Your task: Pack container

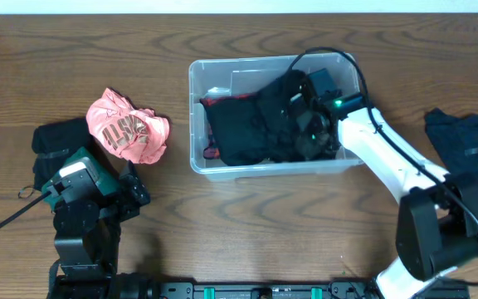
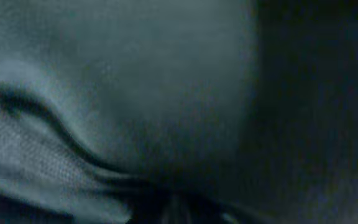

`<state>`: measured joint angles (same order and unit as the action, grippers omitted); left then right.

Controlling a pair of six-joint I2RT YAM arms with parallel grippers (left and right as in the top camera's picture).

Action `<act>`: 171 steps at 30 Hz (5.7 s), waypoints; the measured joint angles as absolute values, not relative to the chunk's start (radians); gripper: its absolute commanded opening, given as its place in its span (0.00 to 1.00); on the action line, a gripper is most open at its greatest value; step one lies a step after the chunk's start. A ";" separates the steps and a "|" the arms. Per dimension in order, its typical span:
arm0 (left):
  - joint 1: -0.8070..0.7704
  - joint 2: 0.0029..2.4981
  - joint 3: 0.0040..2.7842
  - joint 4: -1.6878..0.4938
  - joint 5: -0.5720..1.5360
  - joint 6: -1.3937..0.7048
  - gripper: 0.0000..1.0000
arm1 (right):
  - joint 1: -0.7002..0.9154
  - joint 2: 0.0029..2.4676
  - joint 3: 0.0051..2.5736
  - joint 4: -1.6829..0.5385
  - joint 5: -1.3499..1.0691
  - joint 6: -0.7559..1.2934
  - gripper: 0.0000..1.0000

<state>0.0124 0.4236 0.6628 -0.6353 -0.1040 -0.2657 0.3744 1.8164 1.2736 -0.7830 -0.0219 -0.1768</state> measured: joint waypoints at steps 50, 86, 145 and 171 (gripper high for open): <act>0.012 0.424 0.663 -0.640 -0.104 -0.266 0.98 | 0.348 1.659 1.343 -1.041 0.112 0.123 0.54; 0.012 0.424 0.663 -0.655 -0.104 -0.266 0.98 | -0.436 2.060 1.395 -0.878 0.386 -0.036 0.40; 0.012 0.424 0.663 -0.656 -0.104 -0.266 0.98 | 0.671 1.879 1.575 -0.643 0.228 -0.073 0.75; 0.012 0.424 0.663 -0.656 -0.104 -0.266 0.98 | 0.653 2.117 1.639 -0.587 0.025 0.099 0.19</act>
